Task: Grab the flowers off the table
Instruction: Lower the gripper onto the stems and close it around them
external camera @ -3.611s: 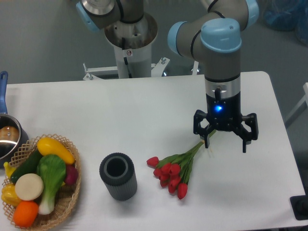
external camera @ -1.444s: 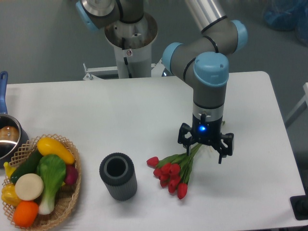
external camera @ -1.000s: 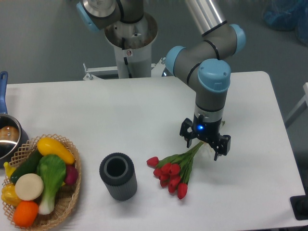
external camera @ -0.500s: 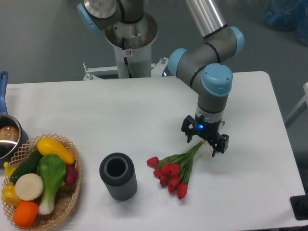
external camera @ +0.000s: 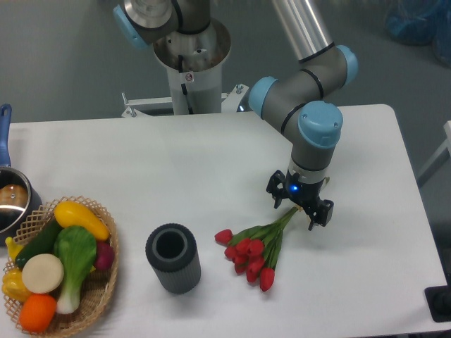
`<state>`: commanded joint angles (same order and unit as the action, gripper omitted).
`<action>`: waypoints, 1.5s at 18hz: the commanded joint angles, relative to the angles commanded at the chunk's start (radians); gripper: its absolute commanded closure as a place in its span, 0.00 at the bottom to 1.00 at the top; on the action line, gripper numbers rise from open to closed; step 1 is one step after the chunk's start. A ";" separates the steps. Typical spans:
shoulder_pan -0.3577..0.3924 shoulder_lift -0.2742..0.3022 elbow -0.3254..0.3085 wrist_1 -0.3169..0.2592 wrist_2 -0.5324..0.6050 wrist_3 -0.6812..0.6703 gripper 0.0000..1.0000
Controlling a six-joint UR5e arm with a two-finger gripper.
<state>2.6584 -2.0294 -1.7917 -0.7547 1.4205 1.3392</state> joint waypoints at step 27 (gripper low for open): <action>0.000 -0.015 -0.003 -0.002 0.005 0.011 0.72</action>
<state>2.6584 -2.0448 -1.7948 -0.7563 1.4251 1.3499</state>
